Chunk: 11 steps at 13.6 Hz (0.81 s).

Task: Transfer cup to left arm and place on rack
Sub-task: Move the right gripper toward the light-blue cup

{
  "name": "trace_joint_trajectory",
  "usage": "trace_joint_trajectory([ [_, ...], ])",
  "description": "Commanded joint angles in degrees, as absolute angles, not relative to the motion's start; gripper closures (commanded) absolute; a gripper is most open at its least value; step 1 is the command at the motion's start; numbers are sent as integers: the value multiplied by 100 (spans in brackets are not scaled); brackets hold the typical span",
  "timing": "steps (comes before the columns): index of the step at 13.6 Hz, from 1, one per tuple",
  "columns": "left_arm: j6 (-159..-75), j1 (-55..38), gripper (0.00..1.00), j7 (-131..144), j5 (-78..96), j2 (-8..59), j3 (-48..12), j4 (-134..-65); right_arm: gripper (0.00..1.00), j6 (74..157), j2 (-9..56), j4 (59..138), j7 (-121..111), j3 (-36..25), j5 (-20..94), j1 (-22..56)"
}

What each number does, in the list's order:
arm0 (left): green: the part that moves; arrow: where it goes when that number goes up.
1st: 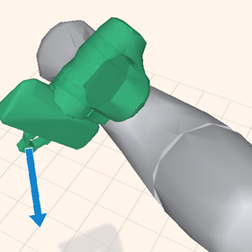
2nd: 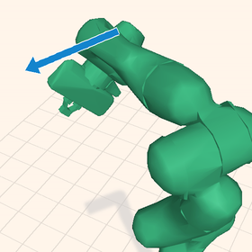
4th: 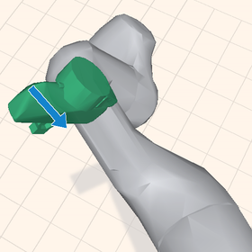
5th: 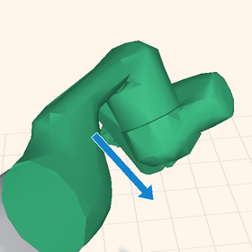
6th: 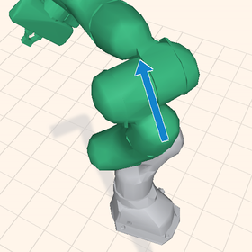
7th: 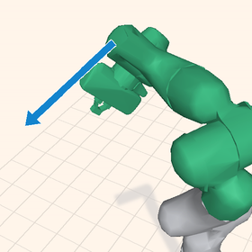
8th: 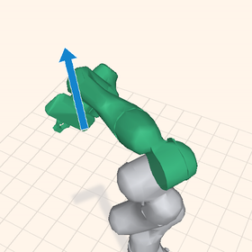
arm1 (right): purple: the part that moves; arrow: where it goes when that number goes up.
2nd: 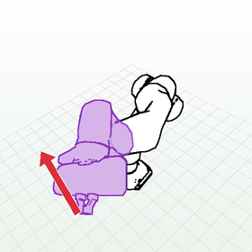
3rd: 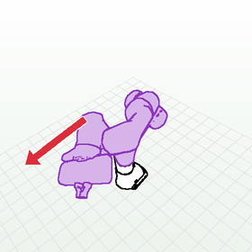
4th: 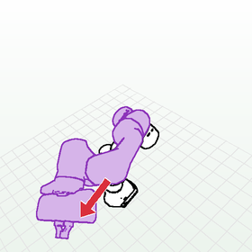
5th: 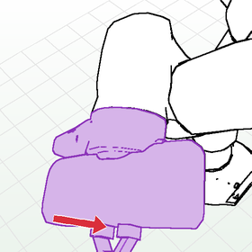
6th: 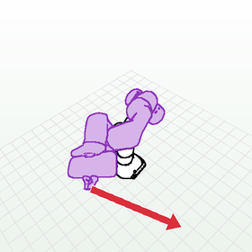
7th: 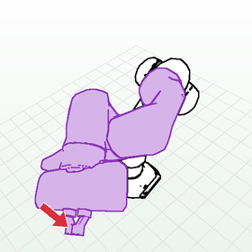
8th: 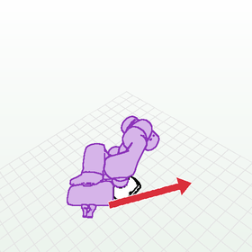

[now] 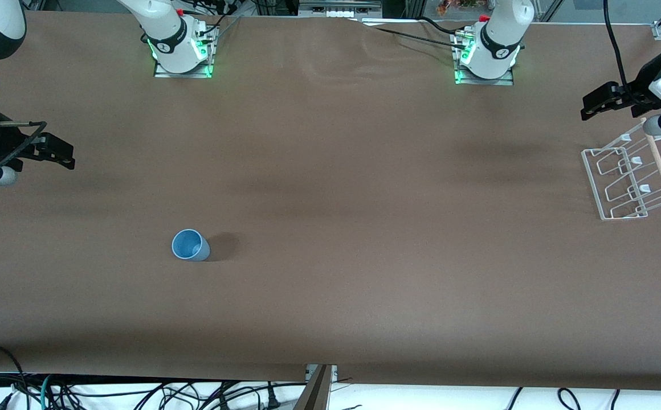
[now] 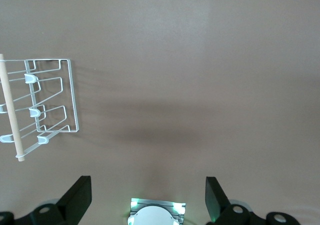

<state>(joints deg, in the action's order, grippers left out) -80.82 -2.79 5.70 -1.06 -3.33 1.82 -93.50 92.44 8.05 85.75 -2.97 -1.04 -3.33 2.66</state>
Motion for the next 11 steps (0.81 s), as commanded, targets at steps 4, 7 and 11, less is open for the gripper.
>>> trace_joint_trajectory([
  [4,-8156,-290,0,439,-158,-466,211,-9510,0,9220,791,8587,-220,-97,-422,246],
  [7,-8139,-264,0,439,-158,-466,211,-9510,0,9325,1080,8596,-211,-114,-239,237],
  [11,-8121,-246,0,439,-167,-475,211,-9519,0,10088,1764,8596,-211,-106,-150,264],
])
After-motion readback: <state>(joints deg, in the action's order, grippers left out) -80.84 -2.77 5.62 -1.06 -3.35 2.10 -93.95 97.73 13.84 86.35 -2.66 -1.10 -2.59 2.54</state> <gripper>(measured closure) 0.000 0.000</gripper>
